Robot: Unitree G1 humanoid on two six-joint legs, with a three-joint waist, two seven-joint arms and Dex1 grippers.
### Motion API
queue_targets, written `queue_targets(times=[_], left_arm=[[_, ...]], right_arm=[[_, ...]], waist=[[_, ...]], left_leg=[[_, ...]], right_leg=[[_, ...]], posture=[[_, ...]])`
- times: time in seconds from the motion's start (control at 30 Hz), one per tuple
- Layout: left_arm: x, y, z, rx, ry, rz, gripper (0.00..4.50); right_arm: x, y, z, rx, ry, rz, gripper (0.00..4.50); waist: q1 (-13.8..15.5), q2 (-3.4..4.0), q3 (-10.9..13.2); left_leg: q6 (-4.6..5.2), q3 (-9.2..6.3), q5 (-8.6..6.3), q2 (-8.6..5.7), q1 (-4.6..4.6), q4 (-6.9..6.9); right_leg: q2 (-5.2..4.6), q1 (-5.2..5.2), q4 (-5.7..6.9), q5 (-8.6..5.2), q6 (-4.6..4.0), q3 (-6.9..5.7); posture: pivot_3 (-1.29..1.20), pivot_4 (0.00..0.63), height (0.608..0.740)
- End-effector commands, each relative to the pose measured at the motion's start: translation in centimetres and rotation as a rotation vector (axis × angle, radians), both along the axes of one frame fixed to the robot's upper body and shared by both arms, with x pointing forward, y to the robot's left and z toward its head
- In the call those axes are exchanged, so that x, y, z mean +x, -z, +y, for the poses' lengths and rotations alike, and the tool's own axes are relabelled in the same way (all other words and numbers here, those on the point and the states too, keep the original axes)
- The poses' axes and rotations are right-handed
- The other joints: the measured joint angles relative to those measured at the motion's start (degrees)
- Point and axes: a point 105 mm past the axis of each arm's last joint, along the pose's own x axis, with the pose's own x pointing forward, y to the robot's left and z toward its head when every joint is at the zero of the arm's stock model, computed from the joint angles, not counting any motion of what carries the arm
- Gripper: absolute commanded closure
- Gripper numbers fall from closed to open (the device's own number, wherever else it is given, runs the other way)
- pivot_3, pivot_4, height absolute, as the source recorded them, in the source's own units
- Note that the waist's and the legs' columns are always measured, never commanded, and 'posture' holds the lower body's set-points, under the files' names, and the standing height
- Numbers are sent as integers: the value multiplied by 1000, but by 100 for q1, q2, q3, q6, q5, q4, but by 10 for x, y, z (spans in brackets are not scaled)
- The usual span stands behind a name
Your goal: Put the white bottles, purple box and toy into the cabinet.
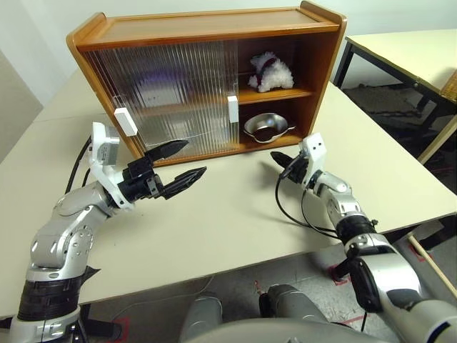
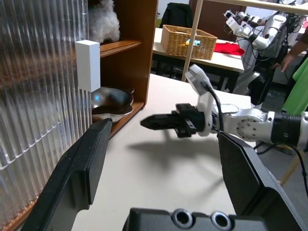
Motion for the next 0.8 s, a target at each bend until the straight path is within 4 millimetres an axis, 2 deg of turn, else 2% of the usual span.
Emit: queue_targets(times=[0.03,0.47,0.8], left_arm=[[-1,-2,0,16,1,-5,0],[-4,-2,0,15,-6,-4,0],[-3,-4,1,18,-7,-5,0]], right_arm=[[7,1,1,-22,27,4,4476],[33,-12,10,-37,143,36,4476],[44,-15,9,-82,234,61,4476]], waist=[[13,0,0],[39,0,0],[39,-1,0]], left_leg=[[0,0,0,0,-2,-3],[0,-2,-6,2,-2,-31],[0,-28,-5,3,-2,-43]], right_leg=[[0,-3,0,1,-8,0],[-1,-9,-7,-6,-22,0],[-1,-13,-8,-10,-21,0]], posture=[[12,21,740],[29,20,740],[32,19,740]])
